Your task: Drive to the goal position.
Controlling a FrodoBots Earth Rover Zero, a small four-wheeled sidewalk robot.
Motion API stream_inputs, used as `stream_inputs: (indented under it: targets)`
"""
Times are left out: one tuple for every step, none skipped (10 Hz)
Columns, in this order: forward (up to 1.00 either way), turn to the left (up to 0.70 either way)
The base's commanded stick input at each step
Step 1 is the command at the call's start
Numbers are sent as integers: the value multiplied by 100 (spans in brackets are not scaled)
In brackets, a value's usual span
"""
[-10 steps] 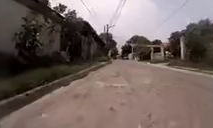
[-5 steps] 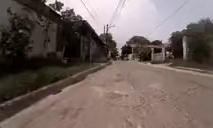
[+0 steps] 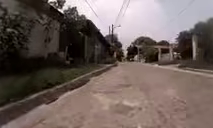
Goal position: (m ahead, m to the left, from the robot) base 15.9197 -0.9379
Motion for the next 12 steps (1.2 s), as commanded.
stream_inputs:
  targets:
    - [0,0]
    - [0,0]
    - [0,0]
    - [0,0]
    - [0,0]
    - [0,0]
    - [45,0]
    - [85,0]
    - [85,-10]
    - [85,-33]
    - [85,-33]
    - [85,-33]
